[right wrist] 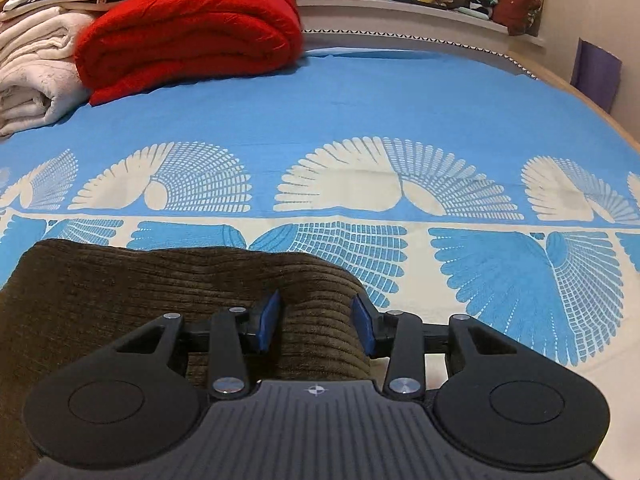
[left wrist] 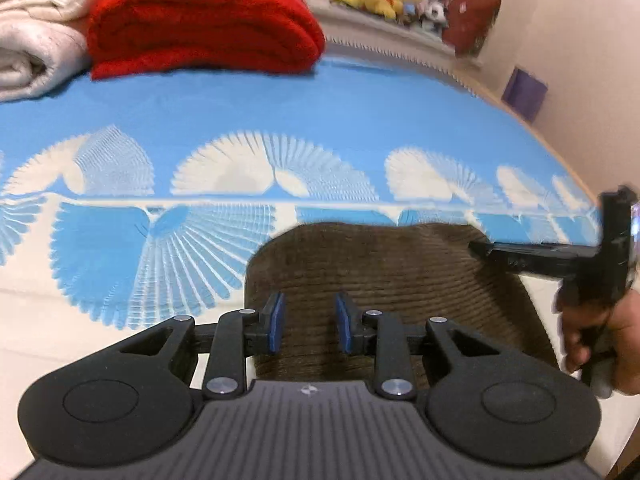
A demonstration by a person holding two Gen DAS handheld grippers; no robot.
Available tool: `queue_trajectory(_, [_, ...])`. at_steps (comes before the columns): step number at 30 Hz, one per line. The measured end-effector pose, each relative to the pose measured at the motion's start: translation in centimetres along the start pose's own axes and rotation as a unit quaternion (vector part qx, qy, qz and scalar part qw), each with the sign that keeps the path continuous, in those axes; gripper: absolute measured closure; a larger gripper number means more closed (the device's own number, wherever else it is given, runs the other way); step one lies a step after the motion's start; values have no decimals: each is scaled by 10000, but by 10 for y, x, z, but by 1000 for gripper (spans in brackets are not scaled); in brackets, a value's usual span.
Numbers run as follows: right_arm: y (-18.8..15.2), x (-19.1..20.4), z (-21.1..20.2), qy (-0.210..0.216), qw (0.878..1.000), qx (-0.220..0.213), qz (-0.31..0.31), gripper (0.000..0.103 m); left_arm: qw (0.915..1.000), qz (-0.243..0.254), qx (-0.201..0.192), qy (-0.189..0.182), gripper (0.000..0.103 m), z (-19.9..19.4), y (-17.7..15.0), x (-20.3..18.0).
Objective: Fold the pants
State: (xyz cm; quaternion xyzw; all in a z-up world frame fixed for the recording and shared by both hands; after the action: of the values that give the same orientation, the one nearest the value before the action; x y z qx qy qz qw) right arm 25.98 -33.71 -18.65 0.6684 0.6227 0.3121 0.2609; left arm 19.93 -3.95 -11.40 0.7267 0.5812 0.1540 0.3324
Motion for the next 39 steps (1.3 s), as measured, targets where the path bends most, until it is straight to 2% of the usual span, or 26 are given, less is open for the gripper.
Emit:
queue_trajectory(2, [-1,0,-7,-15,10000,1,-3,61,9982,212,479,292,73,31,-11,4])
queue_trajectory(4, [-2,-1,-8,43,10000,-2,16,60,9985,-72,465,273,74,32,-5,9])
queue_trajectory(5, [-3,0,-11,14,10000,-12,-7,60,9984,-236,428,291,77,27,1,9])
queue_trajectory(8, [-2,-3,-19,39,9998,-147,140,62,9991,-331,-189,164,77,7,12,10])
queue_trajectory(9, [0,-5,-26,43,9993,-293,211,68,9992,-342,-122,148,77,11,11,11])
queue_trajectory(11, [0,-8,-33,-238,9980,-577,95,69,9976,-253,529,371,76,34,-1,14])
queue_trajectory(13, [-9,-16,-18,-494,9987,-108,-9,69,9979,-108,425,484,74,28,2,8])
queue_trajectory(16, [-6,-31,-25,-707,9971,16,268,70,9991,-55,102,404,74,-4,14,-2])
queue_trajectory(19, [8,-32,-63,-346,9969,-551,443,70,9994,273,-203,32,72,-26,14,-14])
queue_trajectory(20, [10,-24,-79,-192,9966,-749,282,70,9993,355,-81,-39,71,-22,9,-16])
queue_trajectory(21, [9,-17,-91,55,9962,-865,128,68,9985,439,316,-25,69,-9,0,-16])
queue_trajectory(22, [4,-12,-94,315,9961,-820,-22,63,9954,513,798,103,68,7,-11,-14])
queue_trajectory(23, [-8,-5,-84,489,9975,-364,-344,52,9933,628,940,251,66,12,-22,-14])
queue_trajectory(24, [-23,1,-68,407,9961,346,-703,50,9931,750,836,335,67,6,-22,-18])
queue_trajectory(25, [-40,3,-62,318,9929,720,-894,50,9926,854,755,420,66,-7,-16,-26])
queue_trajectory(26, [-47,2,-71,235,9941,608,-871,50,9941,862,538,374,64,-23,-12,-31])
queue_trajectory(27, [-46,3,-84,123,9958,465,-782,50,9956,838,338,239,53,-36,-12,-34])
queue_trajectory(28, [-44,4,-96,159,9969,328,-690,51,9964,811,219,77,42,-46,-14,-36])
queue_trajectory(29, [-42,4,-111,316,9977,81,-597,51,9964,807,249,-41,40,-48,-18,-38])
queue_trajectory(31, [-54,10,-125,383,9964,54,-749,43,9887,1009,1093,167,37,-25,-41,-40])
queue_trajectory(32, [-70,14,-115,225,9923,629,-1047,37,9801,1202,1501,492,30,-16,-57,-41])
queue_trajectory(33, [-88,16,-106,95,9837,1231,-1308,38,9787,1253,1499,631,28,-19,-64,-43])
queue_trajectory(34, [-96,14,-112,93,9852,1149,-1272,38,9809,1209,1342,723,28,-29,-66,-46])
queue_trajectory(36, [-87,10,-142,-28,9949,709,-716,39,9872,1125,880,713,28,-59,-68,-53])
queue_trajectory(38, [-81,6,-181,291,9992,28,-267,38,9913,1129,253,632,23,-97,-70,-65])
queue_trajectory(39, [-82,6,-204,367,9986,-346,-159,32,9915,1141,-46,629,18,-115,-71,-71])
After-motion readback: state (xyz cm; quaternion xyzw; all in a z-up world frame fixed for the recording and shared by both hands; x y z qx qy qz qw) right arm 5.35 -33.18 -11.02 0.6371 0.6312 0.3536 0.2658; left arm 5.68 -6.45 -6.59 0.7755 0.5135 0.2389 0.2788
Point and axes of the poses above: each gripper's, at about its wrist camera, not at the fingertips, and z roughly the way its jaws point, x to its left, y to its top, the point moved 1 cm from there along z, roughly the way its jaws point, and after that the axes turned 3 degrees about -x, right-handed, at the moved point
